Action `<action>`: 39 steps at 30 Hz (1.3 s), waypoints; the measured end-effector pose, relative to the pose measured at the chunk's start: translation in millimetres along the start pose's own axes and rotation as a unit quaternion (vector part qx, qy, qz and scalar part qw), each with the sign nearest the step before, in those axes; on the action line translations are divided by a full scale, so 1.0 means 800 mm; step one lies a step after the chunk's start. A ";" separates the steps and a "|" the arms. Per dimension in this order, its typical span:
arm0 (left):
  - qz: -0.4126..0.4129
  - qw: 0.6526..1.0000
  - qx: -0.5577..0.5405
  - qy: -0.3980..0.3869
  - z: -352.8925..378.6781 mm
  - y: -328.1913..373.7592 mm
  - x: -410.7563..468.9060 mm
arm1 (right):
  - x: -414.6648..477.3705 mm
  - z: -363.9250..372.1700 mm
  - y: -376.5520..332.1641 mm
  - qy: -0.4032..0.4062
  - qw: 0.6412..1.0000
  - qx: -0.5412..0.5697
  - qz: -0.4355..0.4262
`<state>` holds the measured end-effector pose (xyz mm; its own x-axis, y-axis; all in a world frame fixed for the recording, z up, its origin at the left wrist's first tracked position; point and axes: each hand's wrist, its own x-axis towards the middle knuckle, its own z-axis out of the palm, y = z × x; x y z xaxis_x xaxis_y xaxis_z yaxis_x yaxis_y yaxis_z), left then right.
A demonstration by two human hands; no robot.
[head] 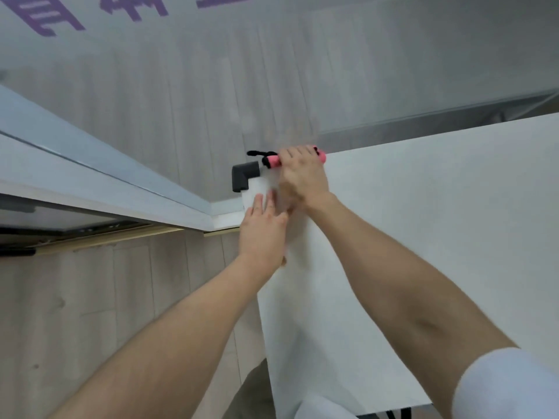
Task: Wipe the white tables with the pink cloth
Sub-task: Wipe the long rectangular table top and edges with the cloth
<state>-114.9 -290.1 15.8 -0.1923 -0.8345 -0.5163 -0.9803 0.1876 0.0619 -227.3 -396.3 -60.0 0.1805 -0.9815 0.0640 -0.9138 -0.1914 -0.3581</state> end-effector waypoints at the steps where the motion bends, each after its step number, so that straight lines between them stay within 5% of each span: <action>1: -0.002 1.000 0.007 0.010 -0.001 0.001 -0.001 | 0.002 0.006 -0.023 -0.031 0.999 0.022 -0.023; 5: -0.010 1.000 0.001 -0.011 -0.003 0.002 -0.005 | -0.003 -0.011 0.027 -0.068 0.995 0.019 -0.074; 10: -0.016 0.999 -0.009 -0.030 -0.006 0.005 -0.009 | -0.022 -0.072 0.183 0.002 0.996 -0.038 0.086; 13: -0.018 0.999 -0.006 -0.031 -0.009 0.007 -0.009 | -0.010 -0.040 0.114 0.020 0.996 -0.017 0.088; 16: -0.015 1.000 0.014 -0.017 -0.013 0.009 -0.009 | 0.001 -0.011 -0.017 -0.105 0.994 0.026 -0.023; 18: -0.021 1.000 0.010 -0.019 -0.013 0.009 -0.010 | 0.006 -0.017 -0.028 -0.147 0.987 0.033 -0.060; 21: -0.023 0.999 0.010 -0.033 -0.012 0.007 -0.010 | -0.002 -0.044 0.075 -0.097 0.994 0.009 -0.048; 25: -0.032 0.999 0.008 -0.031 -0.010 0.008 -0.010 | -0.016 -0.077 0.188 -0.014 0.994 -0.068 0.081; 28: -0.030 0.999 0.008 -0.034 -0.010 0.009 -0.010 | -0.006 -0.030 0.096 0.029 0.997 -0.034 0.062; 32: -0.031 0.999 0.005 -0.033 -0.012 0.009 -0.008 | 0.004 -0.026 -0.019 -0.163 0.986 0.015 -0.040; 35: -0.030 0.998 0.023 -0.045 -0.011 0.010 -0.009 | -0.010 -0.058 0.085 -0.101 0.995 -0.002 -0.025; 39: -0.031 0.998 0.026 -0.049 -0.012 0.010 -0.006 | -0.030 -0.123 0.269 -0.037 0.989 -0.064 0.127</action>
<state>-121.9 -289.3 27.2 -0.1243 -0.7915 -0.5983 -0.9860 0.1661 -0.0149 -464.0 -414.2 -47.3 -0.0392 -0.9958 -0.0825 -0.9708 0.0575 -0.2330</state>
